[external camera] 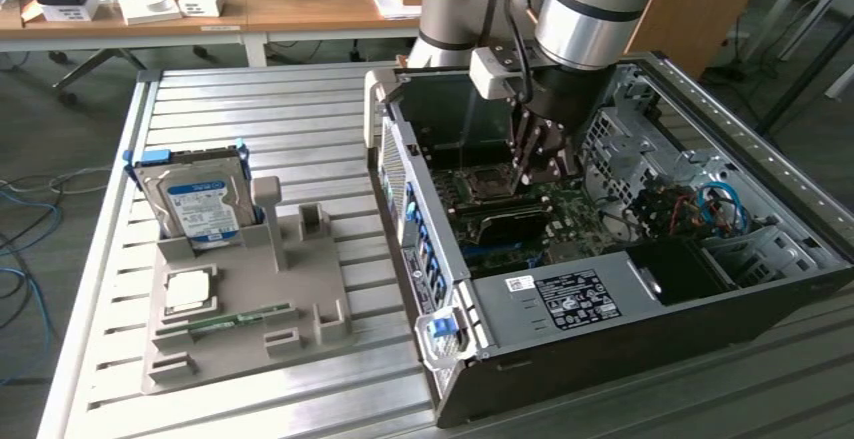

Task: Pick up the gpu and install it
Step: 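Press down on the gpu until it lock into place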

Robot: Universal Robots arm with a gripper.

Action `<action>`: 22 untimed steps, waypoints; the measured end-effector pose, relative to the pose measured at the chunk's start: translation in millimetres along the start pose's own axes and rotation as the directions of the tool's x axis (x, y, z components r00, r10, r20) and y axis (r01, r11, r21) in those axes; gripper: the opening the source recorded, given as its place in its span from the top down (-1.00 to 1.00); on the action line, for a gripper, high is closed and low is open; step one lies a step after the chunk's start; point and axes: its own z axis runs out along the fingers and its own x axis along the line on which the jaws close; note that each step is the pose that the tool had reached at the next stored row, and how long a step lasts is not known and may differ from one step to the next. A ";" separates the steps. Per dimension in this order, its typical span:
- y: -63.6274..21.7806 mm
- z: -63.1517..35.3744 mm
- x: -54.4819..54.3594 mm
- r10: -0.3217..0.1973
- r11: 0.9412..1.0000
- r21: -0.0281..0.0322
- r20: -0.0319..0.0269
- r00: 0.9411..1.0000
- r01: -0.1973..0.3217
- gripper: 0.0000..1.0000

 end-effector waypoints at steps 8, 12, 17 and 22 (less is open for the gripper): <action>0.0 8.5 0.3 0.000 1.000 0.000 0.000 1.000 0.000 0.79; 0.0 13.5 0.5 0.000 1.000 0.000 0.000 1.000 0.000 0.79; 0.0 15.1 0.6 0.000 1.000 0.000 -0.001 1.000 0.000 0.79; 2.2 17.5 0.6 0.000 1.000 0.000 0.000 1.000 0.000 0.79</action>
